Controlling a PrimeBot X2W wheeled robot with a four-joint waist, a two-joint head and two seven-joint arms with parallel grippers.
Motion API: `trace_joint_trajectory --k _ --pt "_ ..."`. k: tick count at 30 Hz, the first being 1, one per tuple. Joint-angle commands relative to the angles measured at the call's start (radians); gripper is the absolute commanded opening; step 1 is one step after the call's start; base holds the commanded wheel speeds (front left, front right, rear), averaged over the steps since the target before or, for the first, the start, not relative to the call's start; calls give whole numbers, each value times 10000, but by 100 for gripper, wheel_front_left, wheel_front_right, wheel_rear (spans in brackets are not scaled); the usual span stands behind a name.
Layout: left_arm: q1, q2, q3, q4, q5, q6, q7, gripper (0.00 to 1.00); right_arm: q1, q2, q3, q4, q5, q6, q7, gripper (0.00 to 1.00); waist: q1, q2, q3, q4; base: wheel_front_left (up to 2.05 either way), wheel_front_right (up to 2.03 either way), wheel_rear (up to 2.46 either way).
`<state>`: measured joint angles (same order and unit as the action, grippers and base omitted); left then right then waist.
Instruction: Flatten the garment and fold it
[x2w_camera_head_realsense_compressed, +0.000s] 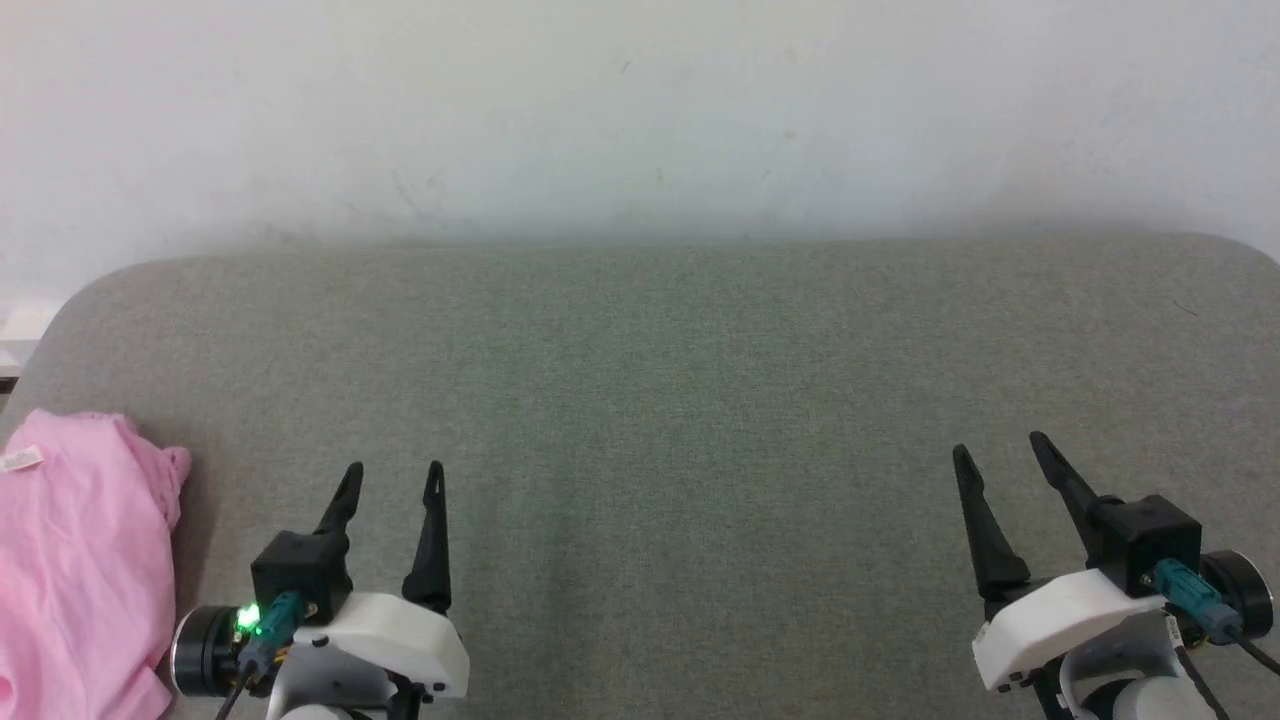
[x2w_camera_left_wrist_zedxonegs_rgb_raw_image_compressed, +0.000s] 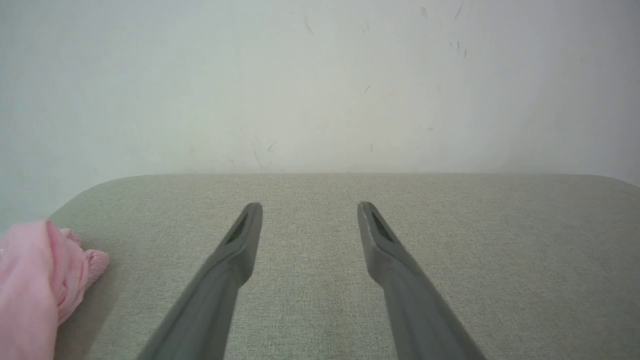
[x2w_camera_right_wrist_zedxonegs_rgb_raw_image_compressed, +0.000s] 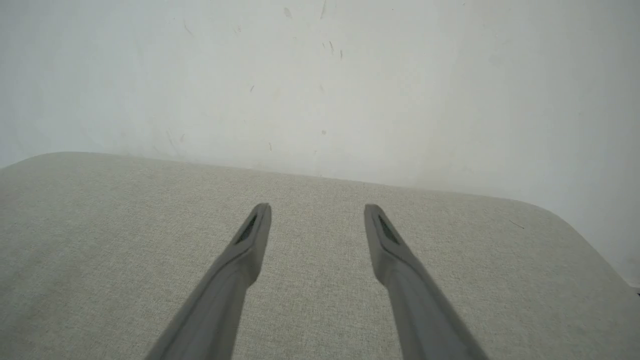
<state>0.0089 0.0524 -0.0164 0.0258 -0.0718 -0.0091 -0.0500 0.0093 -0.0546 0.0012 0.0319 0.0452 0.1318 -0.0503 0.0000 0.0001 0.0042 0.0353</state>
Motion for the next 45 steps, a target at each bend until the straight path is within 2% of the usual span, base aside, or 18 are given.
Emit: trace_joint_trajectory --k 1,24,45 --pt "-186 -7 0 56 -151 -64 -121 100 -13 12 -12 59 77 -3 -118 100 0 -1 6 107 0 0 0" --pt "-247 -10 88 299 -754 -97 -582 100 0 19 87 134 202 -5 -485 100 0 -1 31 1441 0 0 0" --pt "-346 -14 230 538 -1319 86 -1021 100 -22 26 252 -102 116 -7 -648 100 0 -1 278 3080 0 0 0"
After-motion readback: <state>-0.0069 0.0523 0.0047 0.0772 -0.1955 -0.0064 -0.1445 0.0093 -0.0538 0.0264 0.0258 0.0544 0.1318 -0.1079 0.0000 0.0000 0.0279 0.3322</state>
